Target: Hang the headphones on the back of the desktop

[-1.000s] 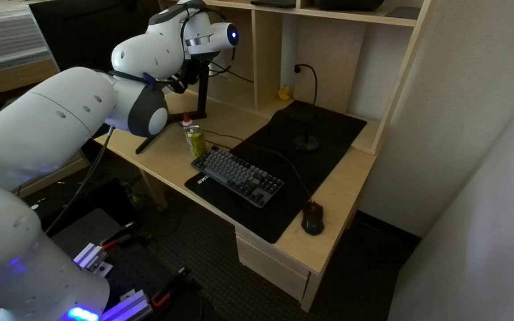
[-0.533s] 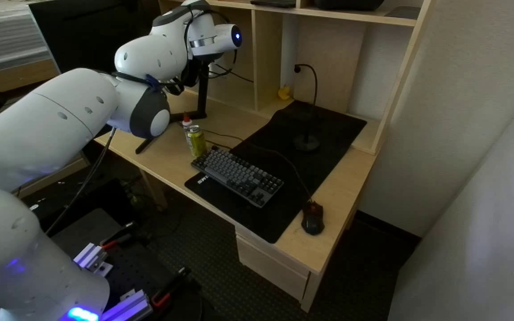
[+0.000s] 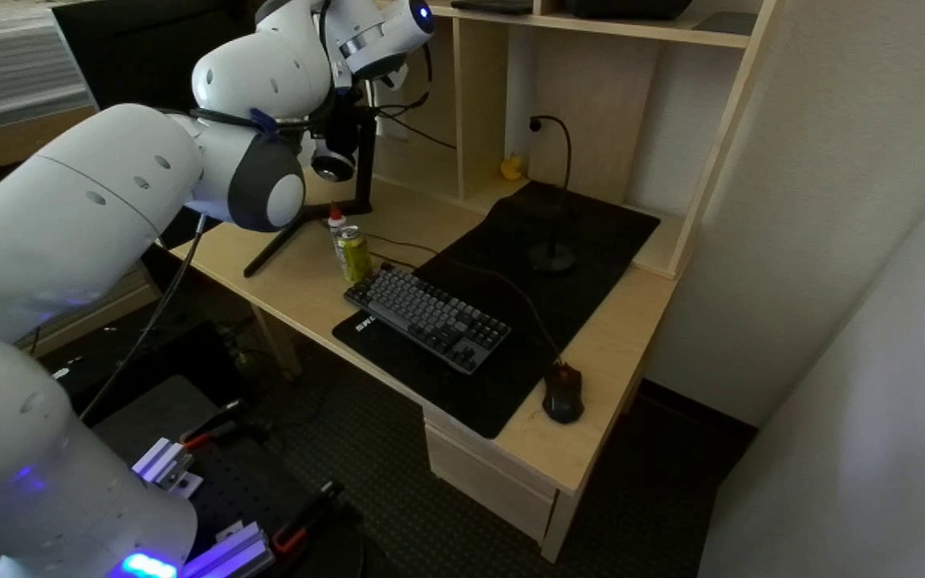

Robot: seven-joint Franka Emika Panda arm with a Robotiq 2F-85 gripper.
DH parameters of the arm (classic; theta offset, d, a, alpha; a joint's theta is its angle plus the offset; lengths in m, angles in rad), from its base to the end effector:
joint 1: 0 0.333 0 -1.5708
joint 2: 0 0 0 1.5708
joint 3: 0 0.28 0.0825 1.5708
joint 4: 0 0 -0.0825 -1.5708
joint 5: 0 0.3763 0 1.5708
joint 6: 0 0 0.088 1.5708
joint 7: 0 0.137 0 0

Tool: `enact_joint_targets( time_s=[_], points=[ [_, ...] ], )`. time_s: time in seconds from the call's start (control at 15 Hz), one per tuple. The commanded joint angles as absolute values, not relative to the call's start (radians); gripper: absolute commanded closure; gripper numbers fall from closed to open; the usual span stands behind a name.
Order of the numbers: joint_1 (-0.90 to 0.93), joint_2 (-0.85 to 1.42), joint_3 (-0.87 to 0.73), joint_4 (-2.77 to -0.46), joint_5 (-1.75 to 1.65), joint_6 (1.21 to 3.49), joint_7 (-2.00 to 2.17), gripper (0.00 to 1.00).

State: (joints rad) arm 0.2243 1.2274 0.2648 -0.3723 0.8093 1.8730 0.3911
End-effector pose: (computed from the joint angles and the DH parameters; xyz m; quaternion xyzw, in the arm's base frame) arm 0.7322 0.3105 0.3725 -0.8511 0.1107 0.0584 0.5100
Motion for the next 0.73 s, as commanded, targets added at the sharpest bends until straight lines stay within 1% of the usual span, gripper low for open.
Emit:
enact_joint_targets(
  time_s=[0.0, 0.27, 0.47, 0.53, 0.6, 0.67],
  points=[
    [0.196, 1.149, 0.21, -0.413, 0.656, 1.808, 0.444, 0.0],
    [0.17, 1.106, 0.196, -0.399, 0.479, 1.771, 0.458, 0.0],
    [0.139, 1.064, 0.225, -0.408, 0.442, 1.733, 0.486, 0.0],
    [0.134, 1.078, 0.21, -0.359, 0.483, 1.678, 0.506, 0.0],
    [0.152, 1.1, 0.207, -0.366, 0.474, 1.747, 0.477, 0.0],
    [0.146, 1.091, 0.207, -0.36, 0.475, 1.72, 0.488, 0.0]
  ],
)
